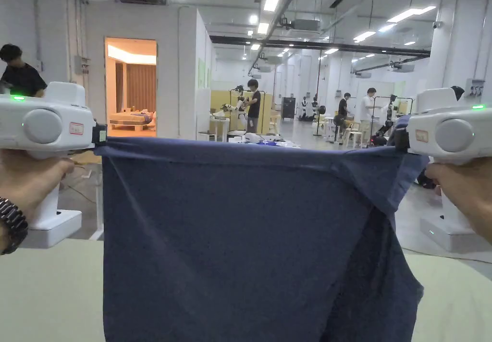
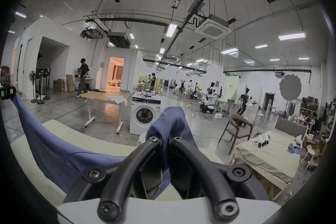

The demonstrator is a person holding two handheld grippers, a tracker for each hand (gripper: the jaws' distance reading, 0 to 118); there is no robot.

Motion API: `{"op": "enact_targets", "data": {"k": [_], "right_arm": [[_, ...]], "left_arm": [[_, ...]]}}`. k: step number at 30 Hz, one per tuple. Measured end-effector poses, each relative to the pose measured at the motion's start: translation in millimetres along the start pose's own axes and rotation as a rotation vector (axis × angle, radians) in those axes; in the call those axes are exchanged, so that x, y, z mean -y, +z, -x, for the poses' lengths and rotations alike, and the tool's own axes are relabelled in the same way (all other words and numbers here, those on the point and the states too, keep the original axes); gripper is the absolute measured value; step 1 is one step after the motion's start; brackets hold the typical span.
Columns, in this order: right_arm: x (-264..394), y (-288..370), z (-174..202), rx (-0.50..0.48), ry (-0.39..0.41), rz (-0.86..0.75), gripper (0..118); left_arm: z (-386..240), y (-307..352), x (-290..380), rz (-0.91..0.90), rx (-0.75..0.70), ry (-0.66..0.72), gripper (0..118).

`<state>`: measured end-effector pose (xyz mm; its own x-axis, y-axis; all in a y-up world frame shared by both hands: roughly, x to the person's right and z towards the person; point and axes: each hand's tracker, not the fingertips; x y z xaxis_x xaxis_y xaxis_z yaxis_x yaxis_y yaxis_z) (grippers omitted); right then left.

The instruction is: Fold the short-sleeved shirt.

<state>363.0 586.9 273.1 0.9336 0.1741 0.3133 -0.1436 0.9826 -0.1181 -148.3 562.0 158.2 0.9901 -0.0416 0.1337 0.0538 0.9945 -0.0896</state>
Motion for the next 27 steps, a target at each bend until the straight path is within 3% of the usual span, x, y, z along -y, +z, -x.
{"op": "enact_targets", "data": {"k": [6,12,20,27], "right_arm": [[-38,-22,4,0.026,-0.014,-0.043,3],[-24,-33,13,0.027,0.004,-0.048,3],[67,-14,33,-0.009,0.08,0.027,3],[169,34,44,-0.005,0.068,0.142,3]], "left_arm": [[6,-10,-33,-0.041,-0.019,-0.004,0],[7,-18,-19,-0.028,-0.023,-0.034,0],[15,-12,85,0.095,0.008,-0.034,0],[5,47,208,0.143,0.004,-0.043,0]]}}
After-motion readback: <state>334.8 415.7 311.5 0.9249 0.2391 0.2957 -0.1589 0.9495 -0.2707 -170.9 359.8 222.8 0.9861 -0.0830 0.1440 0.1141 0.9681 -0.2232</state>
